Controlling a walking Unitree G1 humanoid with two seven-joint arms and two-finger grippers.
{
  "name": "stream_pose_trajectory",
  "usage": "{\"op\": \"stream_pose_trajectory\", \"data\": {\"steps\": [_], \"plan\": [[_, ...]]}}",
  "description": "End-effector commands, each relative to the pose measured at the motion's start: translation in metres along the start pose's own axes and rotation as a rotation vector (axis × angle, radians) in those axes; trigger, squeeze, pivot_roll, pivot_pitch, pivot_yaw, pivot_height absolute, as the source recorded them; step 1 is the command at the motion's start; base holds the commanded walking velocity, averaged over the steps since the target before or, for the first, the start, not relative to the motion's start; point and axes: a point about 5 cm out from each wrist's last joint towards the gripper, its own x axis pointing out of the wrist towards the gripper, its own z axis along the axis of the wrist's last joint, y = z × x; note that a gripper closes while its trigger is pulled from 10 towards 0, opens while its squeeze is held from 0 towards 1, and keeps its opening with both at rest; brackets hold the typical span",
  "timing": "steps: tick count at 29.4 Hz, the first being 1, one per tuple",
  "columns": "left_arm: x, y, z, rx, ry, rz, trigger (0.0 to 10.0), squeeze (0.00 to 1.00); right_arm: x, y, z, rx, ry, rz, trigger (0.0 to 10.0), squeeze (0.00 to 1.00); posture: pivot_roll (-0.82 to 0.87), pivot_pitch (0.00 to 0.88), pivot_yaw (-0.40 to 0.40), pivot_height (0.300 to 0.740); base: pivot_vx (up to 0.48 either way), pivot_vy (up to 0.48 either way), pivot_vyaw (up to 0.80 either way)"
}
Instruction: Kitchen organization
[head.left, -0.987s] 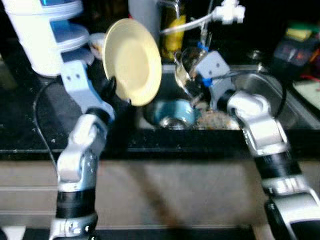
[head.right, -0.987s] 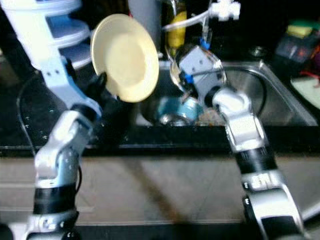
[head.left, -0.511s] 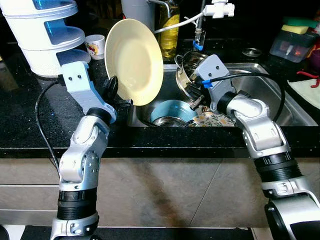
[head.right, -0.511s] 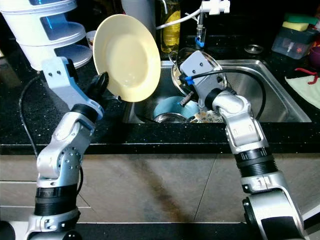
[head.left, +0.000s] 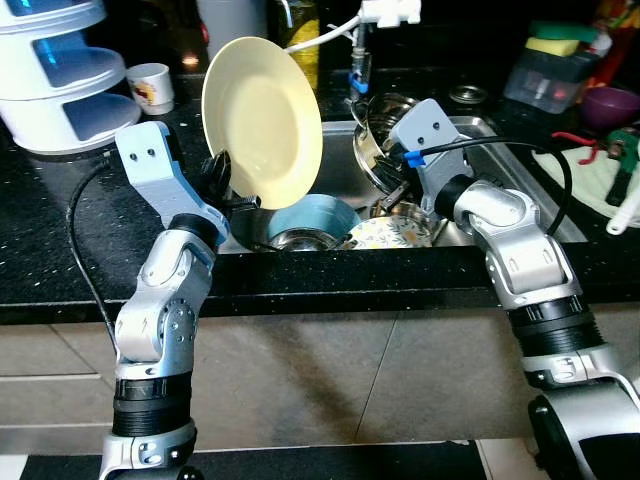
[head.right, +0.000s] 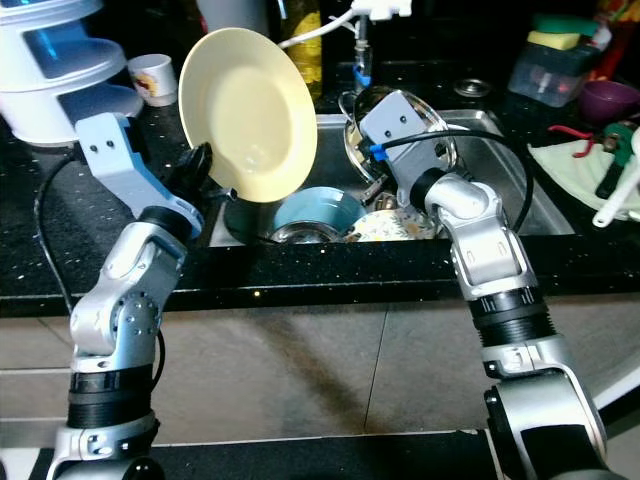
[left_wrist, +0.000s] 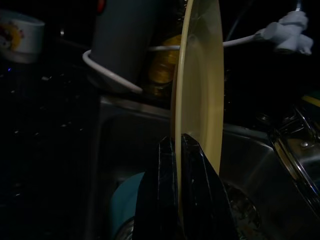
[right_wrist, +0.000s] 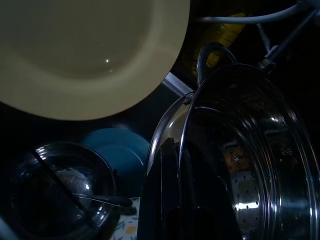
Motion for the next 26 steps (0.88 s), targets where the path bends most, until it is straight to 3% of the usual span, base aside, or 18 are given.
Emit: {"op": "stream_pose_trajectory", "data": {"steps": [1, 10, 13, 17, 18, 26], "plan": [[0.003, 0.005, 0.002, -0.008, 0.001, -0.002, 10.0, 0.0, 0.001, -0.002, 0.004, 0.017, -0.008, -0.009, 10.0, 0.0, 0.0, 0.0, -0.019, 0.74, 0.0, 0.0, -0.78], [0.009, 0.016, 0.001, 0.01, 0.027, 0.002, 10.0, 0.0, 0.001, -0.005, 0.003, 0.027, -0.003, -0.02, 10.0, 0.0, -0.01, 0.0, -0.012, 0.74, 0.0, 0.0, -0.78], [0.014, 0.026, -0.013, 0.051, 0.12, 0.018, 10.0, 0.0, -0.001, -0.006, 0.006, 0.013, -0.022, -0.031, 10.0, 0.0, -0.01, 0.0, -0.011, 0.74, 0.0, 0.0, 0.0], [0.015, 0.03, -0.019, 0.064, 0.159, 0.03, 10.0, 0.0, -0.002, -0.006, 0.006, 0.012, -0.027, -0.032, 10.0, 0.0, -0.01, 0.0, -0.011, 0.74, 0.0, 0.0, 0.0], [0.015, 0.035, -0.03, 0.091, 0.234, 0.062, 10.0, 0.0, -0.003, -0.005, 0.008, 0.012, -0.035, -0.027, 10.0, 0.0, -0.02, 0.0, -0.009, 0.74, 0.0, 0.0, 0.0], [0.008, 0.044, -0.062, 0.107, 0.427, 0.09, 10.0, 0.0, -0.004, -0.003, 0.013, 0.007, -0.058, -0.006, 10.0, 0.0, -0.02, 0.0, -0.009, 0.74, 0.0, 0.0, 0.0]]}}
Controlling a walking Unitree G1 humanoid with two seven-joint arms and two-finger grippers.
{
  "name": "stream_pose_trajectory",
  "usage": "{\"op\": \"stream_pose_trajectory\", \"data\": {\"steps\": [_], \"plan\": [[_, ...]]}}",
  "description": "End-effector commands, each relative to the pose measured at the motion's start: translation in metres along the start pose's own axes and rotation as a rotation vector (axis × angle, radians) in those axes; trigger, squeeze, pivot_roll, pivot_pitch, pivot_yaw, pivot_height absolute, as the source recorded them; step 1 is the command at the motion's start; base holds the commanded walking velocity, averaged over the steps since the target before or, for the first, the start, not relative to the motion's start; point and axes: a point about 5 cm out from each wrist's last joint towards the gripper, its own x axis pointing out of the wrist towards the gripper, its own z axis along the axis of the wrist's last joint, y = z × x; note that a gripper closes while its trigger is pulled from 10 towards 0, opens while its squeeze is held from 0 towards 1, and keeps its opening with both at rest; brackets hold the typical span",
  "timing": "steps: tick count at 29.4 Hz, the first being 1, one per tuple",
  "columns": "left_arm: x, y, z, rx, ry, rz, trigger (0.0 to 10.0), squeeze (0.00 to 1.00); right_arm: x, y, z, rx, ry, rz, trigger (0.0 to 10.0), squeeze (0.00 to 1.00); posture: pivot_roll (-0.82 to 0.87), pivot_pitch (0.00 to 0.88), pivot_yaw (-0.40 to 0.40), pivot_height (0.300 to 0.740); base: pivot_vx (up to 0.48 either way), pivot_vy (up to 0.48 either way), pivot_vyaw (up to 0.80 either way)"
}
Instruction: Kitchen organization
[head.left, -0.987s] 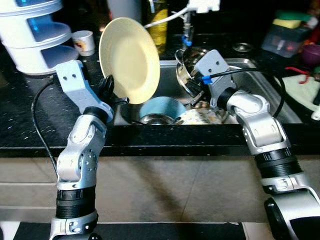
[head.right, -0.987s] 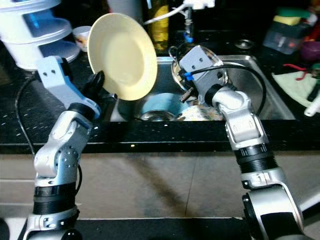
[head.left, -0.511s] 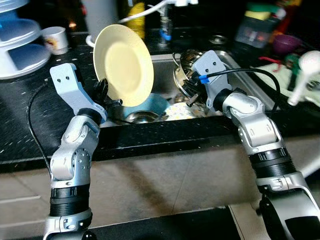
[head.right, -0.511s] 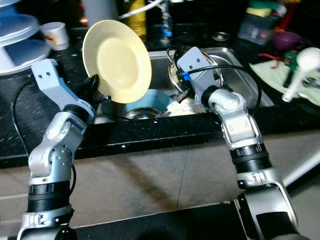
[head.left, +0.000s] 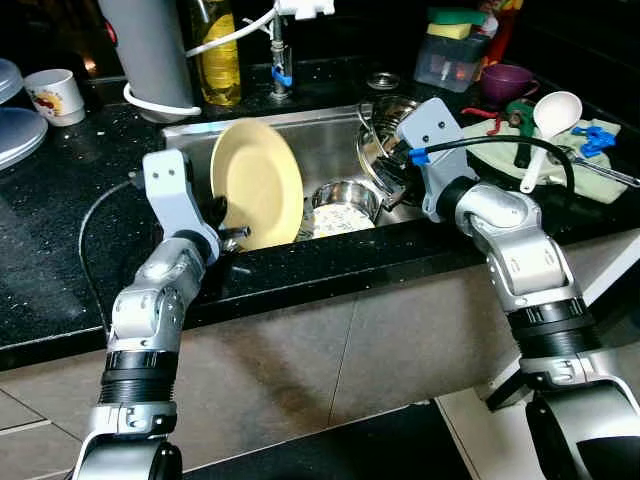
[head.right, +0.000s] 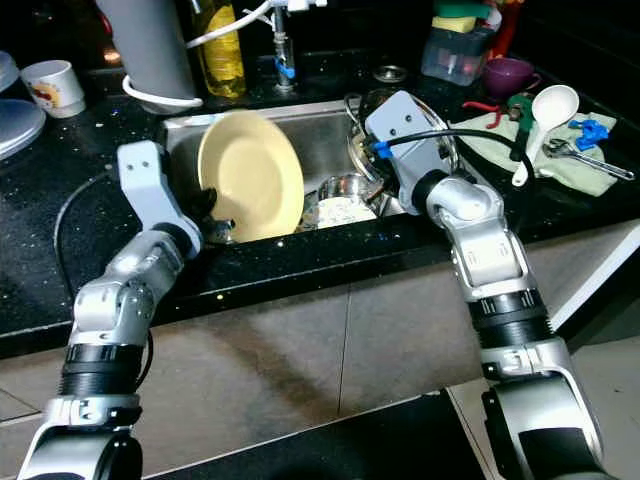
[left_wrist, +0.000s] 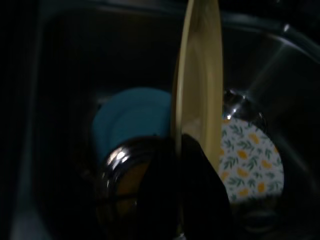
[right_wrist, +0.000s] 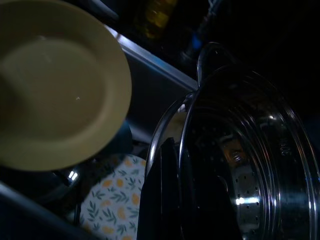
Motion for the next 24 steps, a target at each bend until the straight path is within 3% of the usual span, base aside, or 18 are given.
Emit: {"op": "stream_pose_trajectory", "data": {"steps": [1, 5, 6, 7, 8, 19, 20, 21, 22, 24], "plan": [[0.0, 0.004, -0.014, 0.009, 0.081, 0.007, 10.0, 0.0, -0.002, 0.0, 0.01, -0.012, -0.049, 0.003, 10.0, 0.0, -0.02, 0.0, -0.009, 0.74, 0.0, 0.0, 0.0], [0.002, 0.004, -0.036, 0.013, 0.198, -0.013, 10.0, 0.0, -0.002, 0.004, 0.013, -0.018, -0.07, 0.026, 10.0, 0.0, -0.03, 0.0, -0.007, 0.74, 0.0, 0.0, 0.0], [0.002, 0.004, -0.038, -0.002, 0.207, -0.018, 10.0, 0.62, -0.002, 0.005, 0.014, -0.021, -0.075, 0.031, 10.0, 0.0, -0.03, 0.0, -0.007, 0.74, 0.0, 0.0, 0.0], [0.002, 0.004, -0.038, -0.002, 0.207, -0.018, 10.0, 0.62, -0.002, 0.005, 0.014, -0.021, -0.075, 0.031, 10.0, 0.0, -0.03, 0.0, -0.007, 0.74, 0.0, 0.0, 0.0], [0.002, 0.003, -0.038, -0.015, 0.203, -0.02, 10.0, 1.0, -0.002, 0.006, 0.015, -0.024, -0.078, 0.034, 10.0, 0.0, -0.03, 0.0, -0.008, 0.74, 0.0, 0.0, 0.0], [0.002, 0.008, -0.031, -0.028, 0.168, 0.013, 10.0, 1.0, 0.001, 0.015, 0.017, -0.044, -0.099, 0.07, 10.0, 0.0, -0.02, 0.0, -0.015, 0.74, 0.0, 0.0, 0.0], [0.002, 0.007, -0.02, -0.02, 0.103, 0.019, 10.0, 0.12, 0.004, 0.019, 0.015, -0.039, -0.097, 0.079, 10.0, 0.0, -0.02, 0.0, -0.015, 0.74, 0.0, 0.0, 0.0], [0.002, 0.007, -0.02, -0.02, 0.103, 0.019, 10.0, 0.12, 0.004, 0.019, 0.015, -0.039, -0.097, 0.079, 10.0, 0.0, -0.02, 0.0, -0.015, 0.74, 0.0, 0.0, 0.0], [0.001, 0.003, -0.004, 0.006, 0.002, 0.027, 10.0, 0.0, 0.008, 0.022, 0.011, -0.033, -0.088, 0.087, 10.0, 0.0, -0.02, 0.0, -0.017, 0.74, 0.0, 0.0, 0.0], [-0.005, -0.004, 0.017, 0.07, -0.131, 0.032, 10.0, 0.0, 0.015, 0.029, 0.004, -0.019, -0.071, 0.097, 10.0, 0.0, -0.01, 0.0, -0.024, 0.74, 0.0, 0.0, 0.0]]}}
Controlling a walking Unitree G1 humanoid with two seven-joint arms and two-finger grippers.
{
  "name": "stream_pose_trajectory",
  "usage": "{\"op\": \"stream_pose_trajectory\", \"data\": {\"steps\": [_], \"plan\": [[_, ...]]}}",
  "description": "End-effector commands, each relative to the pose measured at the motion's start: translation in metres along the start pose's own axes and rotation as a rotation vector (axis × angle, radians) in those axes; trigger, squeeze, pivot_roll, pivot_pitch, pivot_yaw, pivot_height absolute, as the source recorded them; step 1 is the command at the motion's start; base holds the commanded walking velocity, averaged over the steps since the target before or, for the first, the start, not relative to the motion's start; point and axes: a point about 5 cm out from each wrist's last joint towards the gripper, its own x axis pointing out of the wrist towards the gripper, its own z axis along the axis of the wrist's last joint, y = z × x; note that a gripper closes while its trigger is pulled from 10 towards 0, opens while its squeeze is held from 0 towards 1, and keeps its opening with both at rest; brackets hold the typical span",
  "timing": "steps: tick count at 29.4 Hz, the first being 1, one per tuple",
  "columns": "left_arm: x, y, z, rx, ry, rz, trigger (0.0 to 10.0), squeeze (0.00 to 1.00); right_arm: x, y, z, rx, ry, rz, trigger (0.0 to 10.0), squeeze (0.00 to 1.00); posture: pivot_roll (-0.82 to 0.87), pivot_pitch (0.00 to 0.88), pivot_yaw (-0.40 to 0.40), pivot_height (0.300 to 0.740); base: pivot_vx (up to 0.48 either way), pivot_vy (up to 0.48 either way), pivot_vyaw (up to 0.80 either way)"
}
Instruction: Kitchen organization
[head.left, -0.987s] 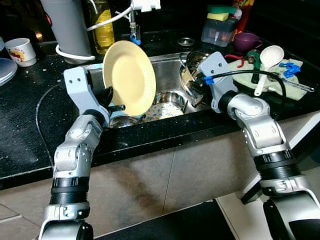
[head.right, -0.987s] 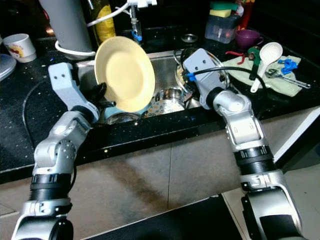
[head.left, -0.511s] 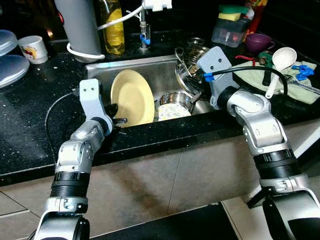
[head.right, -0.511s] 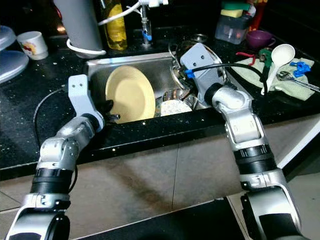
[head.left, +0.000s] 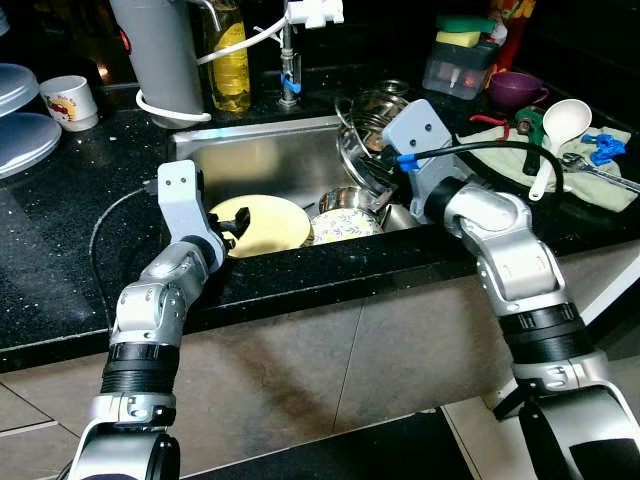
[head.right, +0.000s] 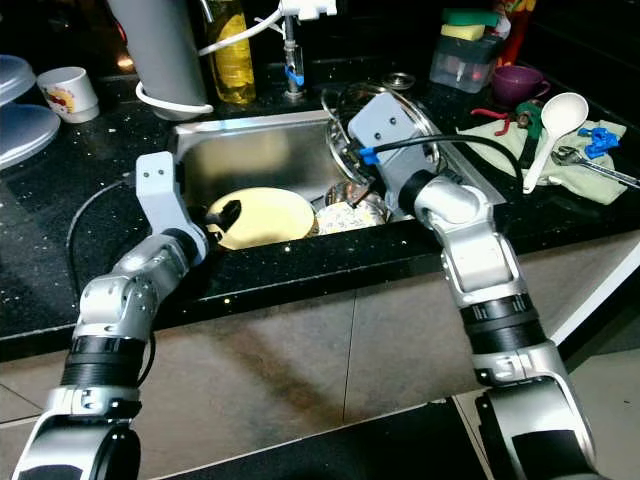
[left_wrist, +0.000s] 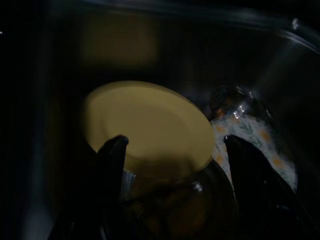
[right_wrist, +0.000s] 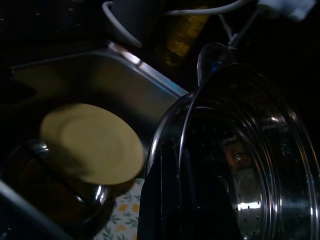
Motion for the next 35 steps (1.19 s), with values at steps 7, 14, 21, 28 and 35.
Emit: {"op": "stream_pose_trajectory", "data": {"steps": [7, 14, 21, 28, 35], "plan": [[-0.02, -0.008, 0.05, 0.147, -0.299, 0.104, 10.0, 0.0, 0.028, 0.018, -0.008, -0.009, 0.031, 0.041, 10.0, 0.0, 0.02, 0.0, -0.04, 0.74, 0.0, 0.0, 0.0], [-0.047, -0.009, 0.075, 0.33, -0.445, 0.224, 10.0, 0.0, 0.054, 0.027, -0.014, 0.023, 0.085, 0.06, 10.0, 0.0, 0.12, 0.0, -0.099, 0.74, 0.0, 0.0, 0.0], [-0.069, -0.011, 0.081, 0.446, -0.486, 0.29, 10.0, 0.0, 0.064, 0.041, -0.025, -0.06, 0.2, 0.149, 10.0, 0.0, 0.19, 0.0, -0.133, 0.74, 0.0, 0.0, 0.0], [-0.083, -0.014, 0.079, 0.476, -0.481, 0.32, 10.0, 0.0, 0.073, 0.05, -0.026, -0.111, 0.277, 0.211, 10.0, 0.0, 0.2, 0.0, -0.142, 0.74, 0.0, 0.0, 0.0], [-0.088, -0.019, 0.078, 0.466, -0.454, 0.317, 10.0, 0.0, 0.076, 0.058, -0.029, -0.112, 0.331, 0.278, 10.0, 0.0, 0.19, 0.011, -0.137, 0.74, 0.0, 0.0, 0.0]]}}
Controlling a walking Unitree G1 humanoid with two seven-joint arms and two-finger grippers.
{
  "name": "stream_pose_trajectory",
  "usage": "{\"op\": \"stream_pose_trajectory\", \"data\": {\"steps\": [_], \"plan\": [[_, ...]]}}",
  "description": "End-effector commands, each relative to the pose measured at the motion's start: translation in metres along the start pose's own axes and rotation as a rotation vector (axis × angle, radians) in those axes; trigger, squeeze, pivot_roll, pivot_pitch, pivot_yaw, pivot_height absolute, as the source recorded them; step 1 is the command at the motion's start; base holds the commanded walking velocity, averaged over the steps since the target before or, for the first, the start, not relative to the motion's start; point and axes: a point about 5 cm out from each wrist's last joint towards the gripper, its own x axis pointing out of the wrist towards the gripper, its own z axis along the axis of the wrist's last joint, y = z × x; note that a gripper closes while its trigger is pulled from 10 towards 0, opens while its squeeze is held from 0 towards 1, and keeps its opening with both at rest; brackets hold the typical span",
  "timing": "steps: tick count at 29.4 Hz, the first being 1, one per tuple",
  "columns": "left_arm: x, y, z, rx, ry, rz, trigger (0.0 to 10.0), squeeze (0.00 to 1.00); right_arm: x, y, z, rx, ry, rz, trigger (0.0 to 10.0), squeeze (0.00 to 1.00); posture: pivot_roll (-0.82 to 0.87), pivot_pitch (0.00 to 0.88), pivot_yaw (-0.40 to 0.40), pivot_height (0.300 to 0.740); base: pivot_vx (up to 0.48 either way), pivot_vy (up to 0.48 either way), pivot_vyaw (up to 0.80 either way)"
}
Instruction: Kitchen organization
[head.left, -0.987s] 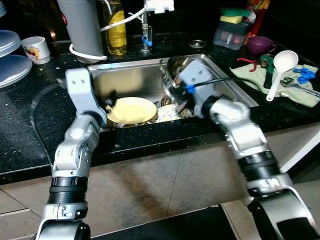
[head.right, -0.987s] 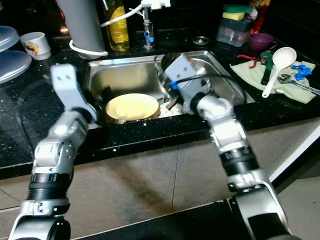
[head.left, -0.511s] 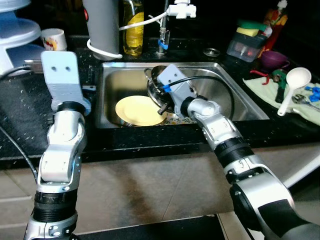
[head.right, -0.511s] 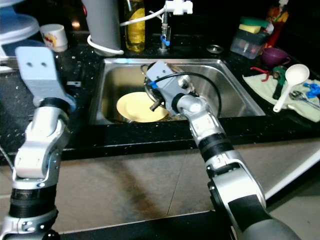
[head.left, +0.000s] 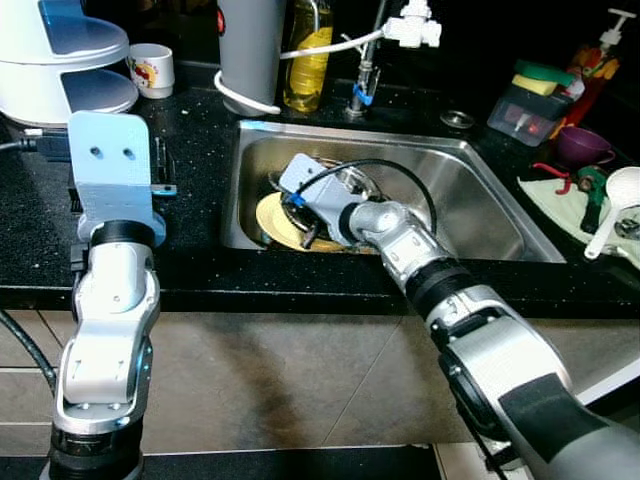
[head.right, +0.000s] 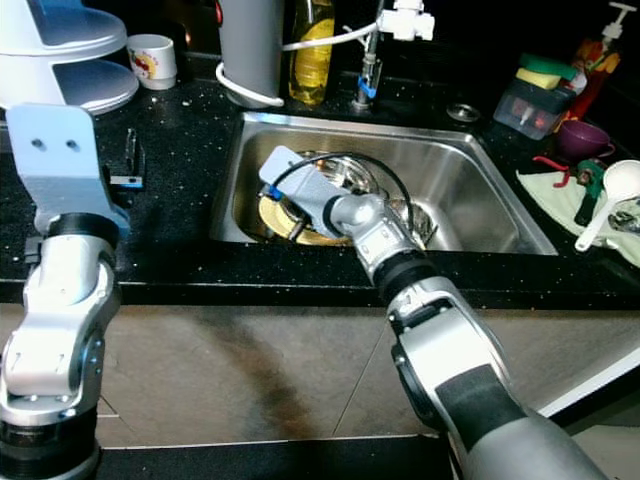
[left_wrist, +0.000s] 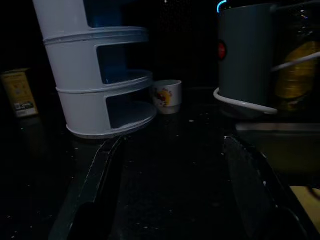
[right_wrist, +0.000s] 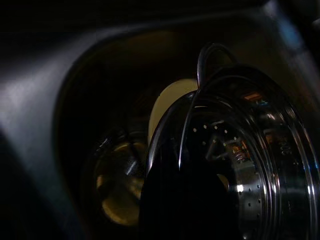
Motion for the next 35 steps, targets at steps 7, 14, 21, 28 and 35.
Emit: {"op": "stream_pose_trajectory", "data": {"steps": [7, 14, 21, 28, 35], "plan": [[-0.005, -0.004, 0.001, 0.012, 0.024, -0.022, 10.0, 0.0, 0.0, -0.001, -0.005, 0.05, 0.111, 0.071, 10.0, 0.0, 0.18, 0.026, -0.13, 0.74, 0.0, 0.0, 0.0], [-0.006, -0.008, -0.002, 0.008, 0.044, -0.039, 10.0, 0.0, -0.003, -0.006, -0.003, 0.104, 0.1, 0.068, 10.0, 0.0, 0.17, 0.012, -0.12, 0.74, 0.0, 0.0, 0.0], [-0.006, -0.013, -0.006, -0.003, 0.067, -0.053, 10.0, 0.0, -0.006, -0.012, 0.0, 0.194, 0.051, 0.066, 10.0, 1.0, 0.16, 0.0, -0.113, 0.74, 0.0, 0.0, 0.0], [-0.003, -0.021, -0.009, -0.013, 0.071, -0.091, 10.0, 0.0, -0.019, -0.031, -0.004, 0.341, -0.1, -0.016, 10.0, 1.0, 0.15, 0.0, -0.097, 0.74, 0.0, 0.0, 0.0], [-0.001, -0.037, -0.012, -0.048, 0.072, -0.162, 10.0, 0.0, -0.05, -0.05, 0.002, 0.584, -0.552, 0.032, 10.0, 0.0, 0.11, 0.0, -0.077, 0.74, 0.0, 0.0, 0.0]]}}
